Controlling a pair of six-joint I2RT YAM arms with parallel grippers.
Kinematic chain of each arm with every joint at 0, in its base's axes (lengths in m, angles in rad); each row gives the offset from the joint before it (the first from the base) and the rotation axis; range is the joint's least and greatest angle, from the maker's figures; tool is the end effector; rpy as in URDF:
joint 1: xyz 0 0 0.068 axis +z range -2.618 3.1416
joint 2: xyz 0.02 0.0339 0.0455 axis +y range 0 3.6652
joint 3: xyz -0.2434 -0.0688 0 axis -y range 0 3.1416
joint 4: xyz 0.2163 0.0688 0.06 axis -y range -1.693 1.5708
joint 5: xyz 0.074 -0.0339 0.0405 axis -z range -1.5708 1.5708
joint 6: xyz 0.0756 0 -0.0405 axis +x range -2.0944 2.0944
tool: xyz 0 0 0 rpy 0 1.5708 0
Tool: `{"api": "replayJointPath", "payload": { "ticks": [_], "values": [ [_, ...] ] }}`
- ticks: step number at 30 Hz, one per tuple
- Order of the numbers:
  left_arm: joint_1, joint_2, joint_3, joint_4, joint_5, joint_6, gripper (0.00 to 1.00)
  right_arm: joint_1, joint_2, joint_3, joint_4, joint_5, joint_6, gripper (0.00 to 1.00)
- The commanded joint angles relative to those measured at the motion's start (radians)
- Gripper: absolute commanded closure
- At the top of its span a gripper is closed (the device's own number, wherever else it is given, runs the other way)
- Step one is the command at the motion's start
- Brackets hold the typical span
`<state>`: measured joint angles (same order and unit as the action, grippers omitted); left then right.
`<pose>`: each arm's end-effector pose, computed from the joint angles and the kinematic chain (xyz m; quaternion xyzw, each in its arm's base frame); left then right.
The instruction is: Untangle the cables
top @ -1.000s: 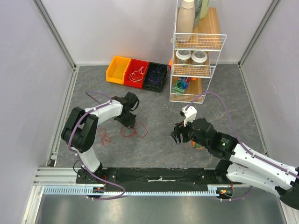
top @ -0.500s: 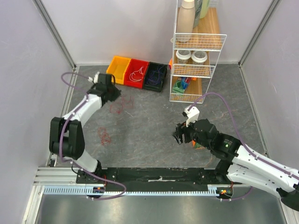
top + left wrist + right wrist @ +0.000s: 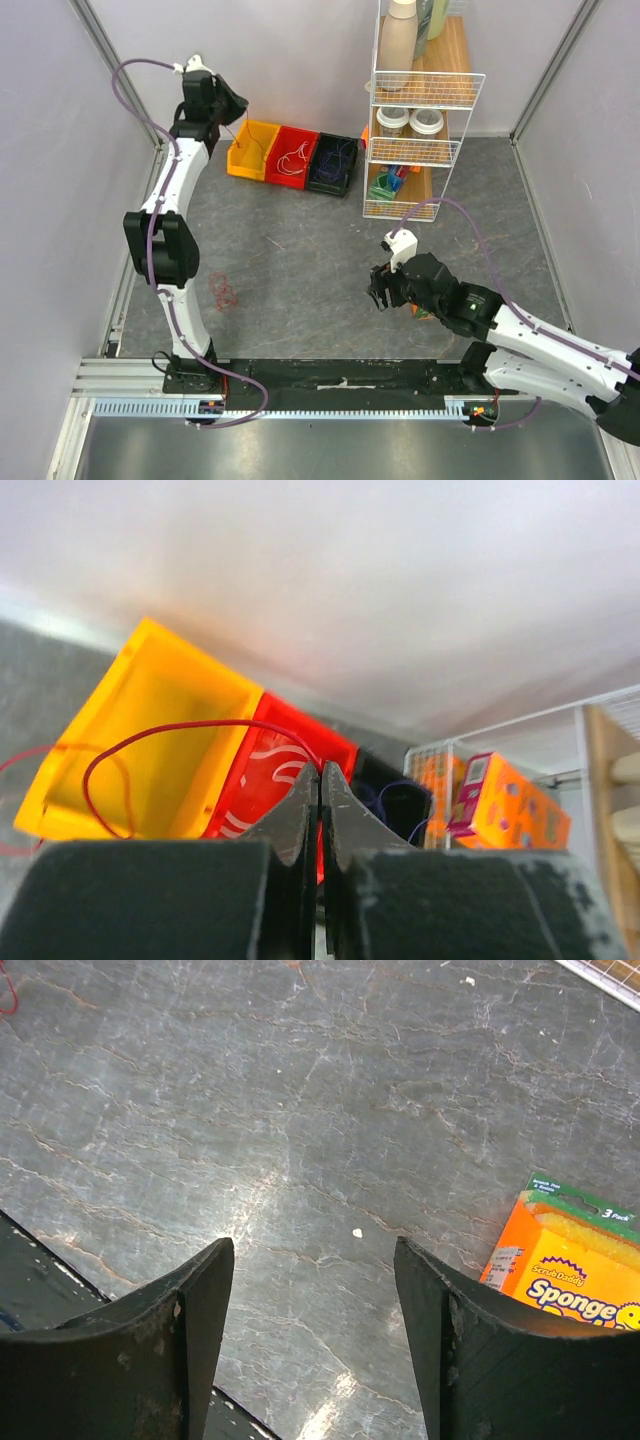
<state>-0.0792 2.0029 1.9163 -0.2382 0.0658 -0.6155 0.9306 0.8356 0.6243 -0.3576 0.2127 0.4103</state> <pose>0.4823 -0.0433 0.3279 -0.1965 0.7878 -0.2236 0.5392 0.1355 0.1552 0.2277 -0.1751 0.8559 0.2238 0.4320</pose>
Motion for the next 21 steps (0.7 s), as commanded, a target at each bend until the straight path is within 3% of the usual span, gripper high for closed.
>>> {"api": "replayJointPath", "payload": {
  "ticks": [1,8,15,21],
  "values": [
    [0.024,0.052,0.168,0.033,0.081,0.060,0.98,-0.010,0.034,0.043,0.029,0.008,-0.027,0.27],
    [0.036,0.083,0.234,0.195,0.277,-0.028,0.98,-0.018,0.082,0.058,0.052,-0.004,-0.034,0.28],
    [0.038,0.126,0.297,0.272,0.383,-0.141,0.98,-0.022,0.106,0.052,0.068,-0.026,-0.022,0.28],
    [0.010,0.155,0.449,0.264,0.382,-0.126,0.98,-0.024,0.125,0.043,0.085,-0.036,-0.005,0.28]
  ]
}}
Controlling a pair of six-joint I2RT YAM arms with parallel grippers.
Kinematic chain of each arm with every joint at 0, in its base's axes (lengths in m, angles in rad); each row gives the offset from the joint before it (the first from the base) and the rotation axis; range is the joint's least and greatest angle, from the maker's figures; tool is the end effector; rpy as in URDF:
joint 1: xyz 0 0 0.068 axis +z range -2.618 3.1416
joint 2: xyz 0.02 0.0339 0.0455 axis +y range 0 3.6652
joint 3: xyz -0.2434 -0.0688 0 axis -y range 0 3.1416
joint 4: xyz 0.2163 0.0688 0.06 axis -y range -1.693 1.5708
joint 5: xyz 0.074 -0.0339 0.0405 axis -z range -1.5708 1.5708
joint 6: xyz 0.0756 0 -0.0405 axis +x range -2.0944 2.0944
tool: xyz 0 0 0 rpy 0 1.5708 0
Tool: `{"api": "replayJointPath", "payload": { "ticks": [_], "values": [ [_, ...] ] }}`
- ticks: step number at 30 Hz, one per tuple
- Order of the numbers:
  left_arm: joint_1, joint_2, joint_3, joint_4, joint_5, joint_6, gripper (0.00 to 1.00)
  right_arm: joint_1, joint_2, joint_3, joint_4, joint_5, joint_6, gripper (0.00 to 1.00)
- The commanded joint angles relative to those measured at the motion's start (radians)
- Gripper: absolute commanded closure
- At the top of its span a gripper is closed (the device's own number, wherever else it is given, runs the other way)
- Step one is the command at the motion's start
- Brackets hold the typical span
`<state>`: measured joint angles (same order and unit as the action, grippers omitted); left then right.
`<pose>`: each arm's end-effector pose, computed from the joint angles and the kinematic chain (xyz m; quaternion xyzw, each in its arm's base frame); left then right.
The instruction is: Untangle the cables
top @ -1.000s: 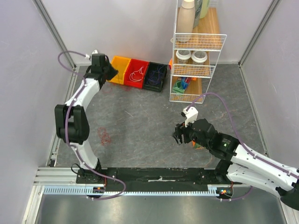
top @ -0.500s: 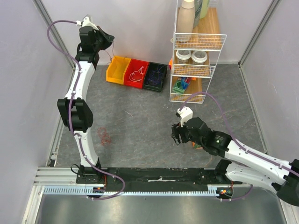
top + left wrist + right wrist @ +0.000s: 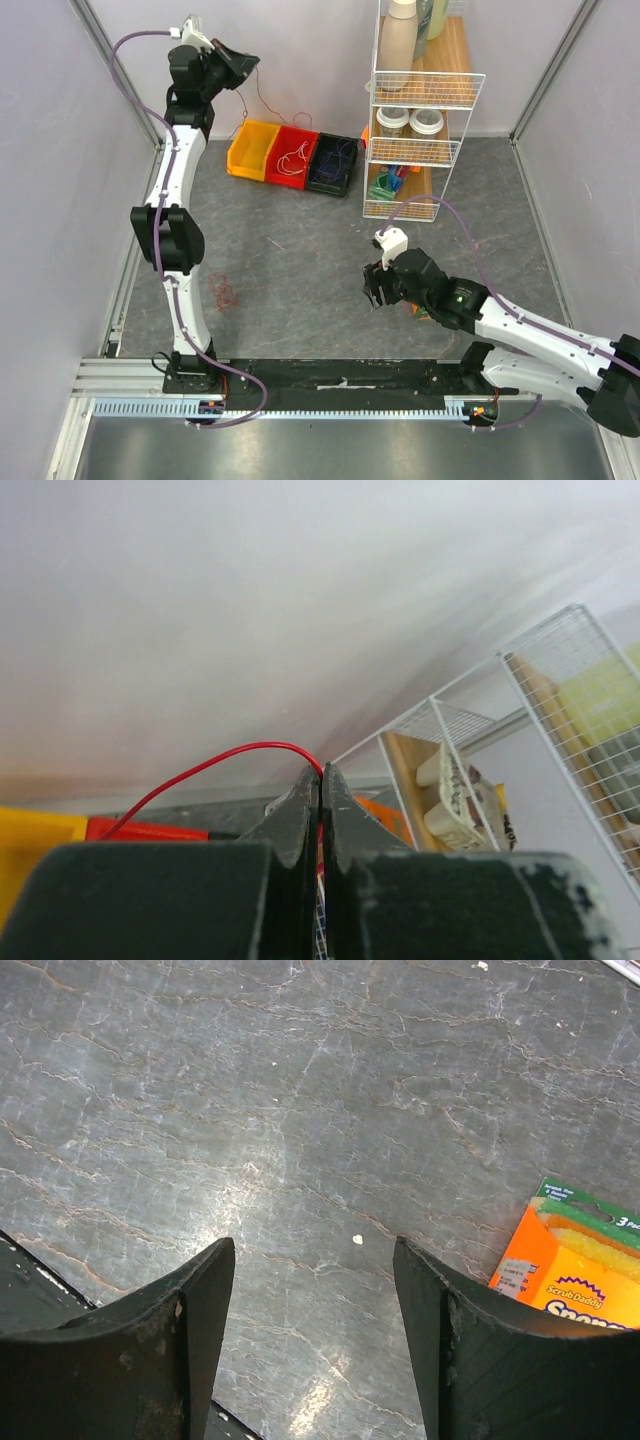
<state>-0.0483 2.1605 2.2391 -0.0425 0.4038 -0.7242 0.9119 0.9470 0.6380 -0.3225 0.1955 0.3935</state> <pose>0.5077 -0.0543 0.3978 -0.0893 0.6895 -0.3946 0.6007 0.1474 0.1663 0.2150 -0.1848 0.8691 0.2044 0.4107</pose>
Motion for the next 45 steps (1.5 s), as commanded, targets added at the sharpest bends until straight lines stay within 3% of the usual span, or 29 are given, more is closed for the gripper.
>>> {"api": "replayJointPath", "payload": {
  "ticks": [1,12,19,24,27,34,40,45],
  "values": [
    [-0.025,-0.005,0.137,0.073,0.034,-0.014,0.98,-0.007,0.015,0.029,0.049,-0.022,0.015,0.28],
    [-0.035,-0.004,0.166,0.147,0.021,-0.101,0.98,-0.007,0.030,0.038,0.056,-0.027,0.031,0.28],
    [-0.064,-0.031,0.276,0.112,-0.023,-0.006,0.98,-0.007,0.038,0.042,0.062,-0.034,0.051,0.28],
    [-0.114,-0.209,0.133,0.111,-0.082,0.169,0.98,-0.007,0.036,0.037,0.068,-0.037,0.062,0.28],
    [-0.113,-0.257,0.105,0.107,-0.095,0.189,0.98,-0.008,0.030,0.040,0.069,-0.048,0.070,0.28],
    [-0.064,-0.166,0.146,0.131,-0.010,0.031,0.98,-0.008,-0.010,0.029,0.059,-0.048,0.088,0.28],
    [-0.059,-0.116,0.143,0.063,-0.034,0.160,0.98,-0.008,-0.013,0.017,0.056,-0.039,0.094,0.28],
    [-0.019,-0.070,0.096,0.122,0.067,0.065,0.98,-0.008,0.027,0.034,0.063,-0.044,0.082,0.28]
  ]
}}
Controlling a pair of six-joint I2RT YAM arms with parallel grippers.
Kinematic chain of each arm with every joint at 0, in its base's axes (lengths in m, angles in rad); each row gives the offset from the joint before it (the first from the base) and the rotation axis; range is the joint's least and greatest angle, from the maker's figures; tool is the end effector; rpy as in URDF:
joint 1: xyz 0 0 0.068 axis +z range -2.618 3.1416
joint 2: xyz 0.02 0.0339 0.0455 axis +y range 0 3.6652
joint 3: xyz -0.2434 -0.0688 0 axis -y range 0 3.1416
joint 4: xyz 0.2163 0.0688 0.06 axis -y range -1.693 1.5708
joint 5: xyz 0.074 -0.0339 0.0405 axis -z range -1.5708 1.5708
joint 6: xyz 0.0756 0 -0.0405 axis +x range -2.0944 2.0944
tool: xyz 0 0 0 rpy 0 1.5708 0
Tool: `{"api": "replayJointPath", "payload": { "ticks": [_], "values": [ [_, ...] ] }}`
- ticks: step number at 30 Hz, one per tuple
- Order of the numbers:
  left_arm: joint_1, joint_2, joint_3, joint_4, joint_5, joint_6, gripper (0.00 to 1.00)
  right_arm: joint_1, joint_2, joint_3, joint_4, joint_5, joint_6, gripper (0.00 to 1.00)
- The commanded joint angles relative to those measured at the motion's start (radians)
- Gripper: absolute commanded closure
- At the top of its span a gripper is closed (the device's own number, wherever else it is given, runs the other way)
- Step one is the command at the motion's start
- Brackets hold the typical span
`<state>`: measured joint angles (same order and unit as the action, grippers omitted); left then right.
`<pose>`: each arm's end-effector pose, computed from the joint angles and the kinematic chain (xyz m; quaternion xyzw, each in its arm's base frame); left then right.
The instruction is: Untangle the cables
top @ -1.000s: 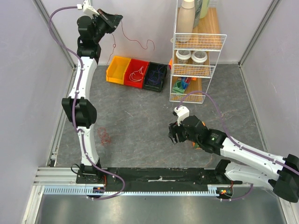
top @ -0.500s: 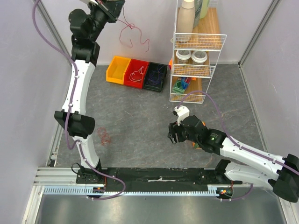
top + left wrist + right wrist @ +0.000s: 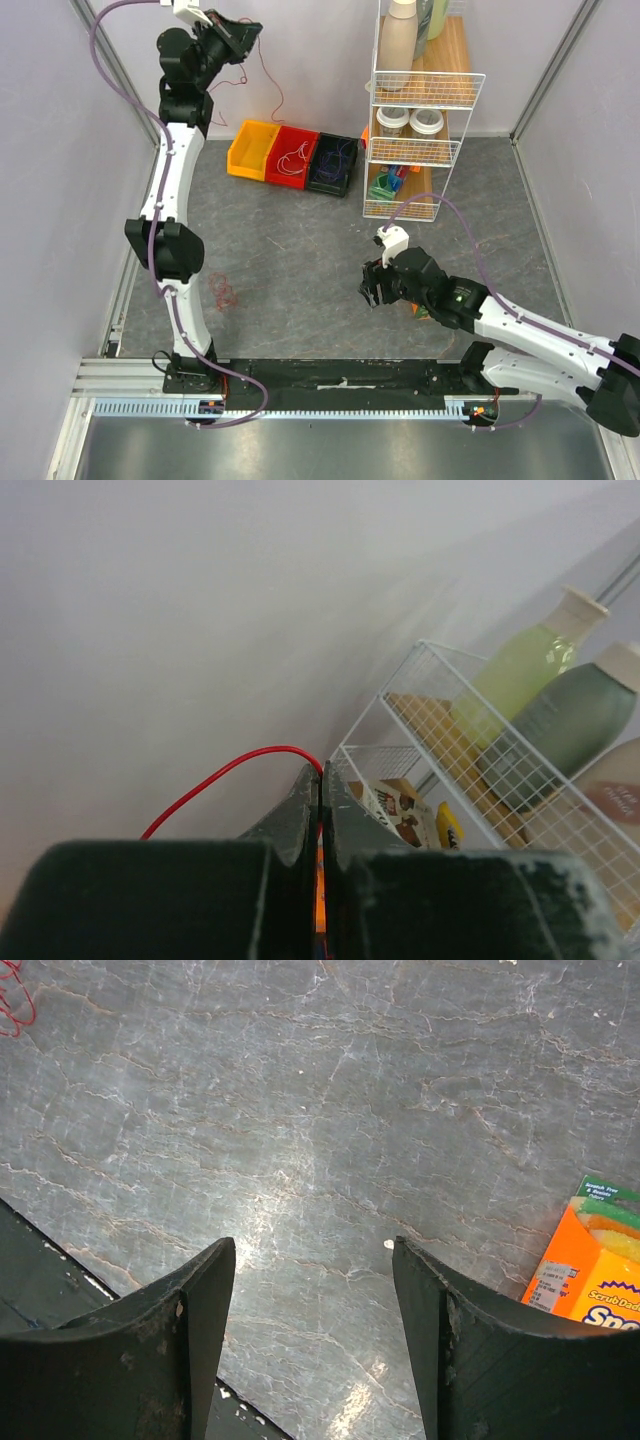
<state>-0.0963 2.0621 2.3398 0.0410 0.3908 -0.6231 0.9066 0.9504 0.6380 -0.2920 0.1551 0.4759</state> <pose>0.4581 -0.0732 0.4902 0.0023 0.5959 -0.3863 0.7040 0.1480 0.1701 0.2177 -0.1535 0.8702 0.2424 0.4006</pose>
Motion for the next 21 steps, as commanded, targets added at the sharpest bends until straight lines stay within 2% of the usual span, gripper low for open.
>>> {"api": "replayJointPath", "payload": {
  "ticks": [1,7,15,21],
  "values": [
    [0.029,0.041,0.003,0.034,0.080,-0.033,0.98,-0.003,0.030,0.035,0.037,-0.003,-0.002,0.28],
    [0.035,0.084,0.006,0.033,0.080,-0.039,0.98,-0.003,0.034,0.023,0.051,-0.005,0.006,0.28],
    [0.055,0.159,-0.017,0.098,0.105,-0.144,0.98,-0.005,0.047,0.028,0.048,0.000,0.000,0.28],
    [0.095,0.161,-0.160,0.203,0.114,-0.237,0.98,-0.006,0.059,0.023,0.054,-0.002,0.006,0.28]
  ]
}}
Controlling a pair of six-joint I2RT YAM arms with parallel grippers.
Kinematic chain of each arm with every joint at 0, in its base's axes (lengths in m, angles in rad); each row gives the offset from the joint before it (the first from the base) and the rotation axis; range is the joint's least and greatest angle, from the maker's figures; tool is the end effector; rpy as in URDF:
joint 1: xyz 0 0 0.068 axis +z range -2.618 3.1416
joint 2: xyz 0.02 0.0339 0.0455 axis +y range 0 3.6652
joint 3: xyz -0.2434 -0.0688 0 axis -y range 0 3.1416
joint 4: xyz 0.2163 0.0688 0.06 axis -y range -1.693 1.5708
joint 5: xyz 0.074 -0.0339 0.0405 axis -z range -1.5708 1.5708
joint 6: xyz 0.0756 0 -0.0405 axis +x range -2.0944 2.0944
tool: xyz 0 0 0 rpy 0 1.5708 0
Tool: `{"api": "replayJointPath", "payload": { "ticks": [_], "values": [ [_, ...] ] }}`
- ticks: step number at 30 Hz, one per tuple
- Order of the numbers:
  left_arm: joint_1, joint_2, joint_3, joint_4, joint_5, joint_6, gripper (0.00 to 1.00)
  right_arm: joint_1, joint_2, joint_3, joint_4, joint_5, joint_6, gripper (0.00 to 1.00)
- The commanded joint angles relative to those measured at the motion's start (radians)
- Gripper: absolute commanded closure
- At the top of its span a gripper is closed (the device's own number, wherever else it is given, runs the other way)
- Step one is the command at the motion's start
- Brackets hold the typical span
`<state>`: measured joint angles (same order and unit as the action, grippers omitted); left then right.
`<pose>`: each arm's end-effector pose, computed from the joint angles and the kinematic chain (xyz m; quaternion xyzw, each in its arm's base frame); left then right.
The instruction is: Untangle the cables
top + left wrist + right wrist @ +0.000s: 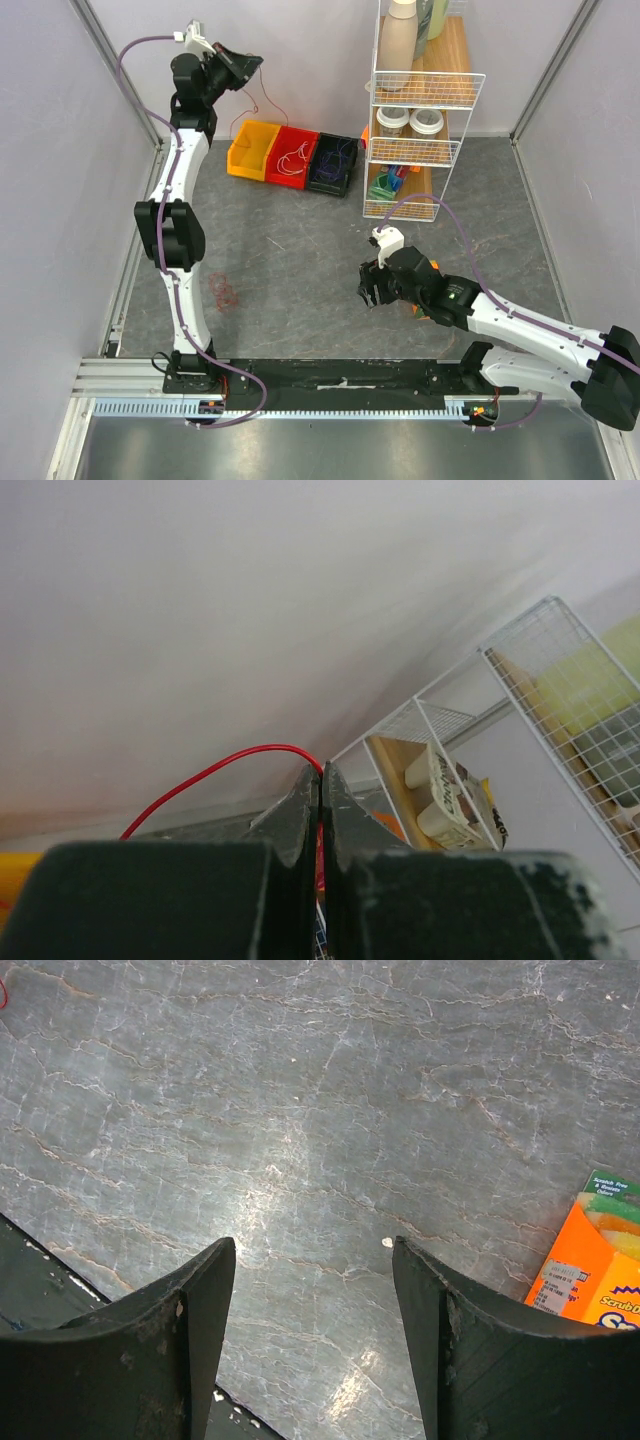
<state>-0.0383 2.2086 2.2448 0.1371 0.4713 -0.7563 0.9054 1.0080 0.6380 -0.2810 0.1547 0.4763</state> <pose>0.5165 -0.0541 0.4012 -0.0524 0.6484 -0.4266 0.6284 0.1523 0.1751 0.2070 -0.1567 0.8802 0.2286 0.3852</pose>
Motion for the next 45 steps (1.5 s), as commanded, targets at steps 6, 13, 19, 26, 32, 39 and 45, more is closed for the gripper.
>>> {"api": "replayJointPath", "payload": {
  "ticks": [6,13,19,26,32,39,45],
  "values": [
    [0.101,0.054,-0.148,0.156,0.075,-0.173,0.98,-0.007,0.007,0.028,0.048,-0.006,0.002,0.28],
    [0.140,0.065,-0.194,0.171,0.092,-0.181,0.98,-0.007,0.017,0.029,0.051,-0.012,0.005,0.28],
    [0.173,0.060,-0.223,0.167,0.101,-0.158,0.98,-0.007,0.026,0.032,0.060,-0.020,0.007,0.28],
    [0.201,0.046,-0.217,0.104,0.066,-0.080,0.98,-0.007,0.035,0.034,0.063,-0.026,0.010,0.28],
    [0.212,0.054,-0.198,0.025,0.041,0.012,0.98,-0.008,0.043,0.035,0.066,-0.026,0.010,0.28],
    [0.204,0.083,-0.172,-0.040,0.001,0.084,0.98,-0.008,0.046,0.028,0.074,-0.029,0.015,0.28],
    [0.138,0.065,-0.186,-0.111,-0.063,0.230,0.98,-0.008,0.064,0.031,0.083,-0.037,0.016,0.28]
  ]
}}
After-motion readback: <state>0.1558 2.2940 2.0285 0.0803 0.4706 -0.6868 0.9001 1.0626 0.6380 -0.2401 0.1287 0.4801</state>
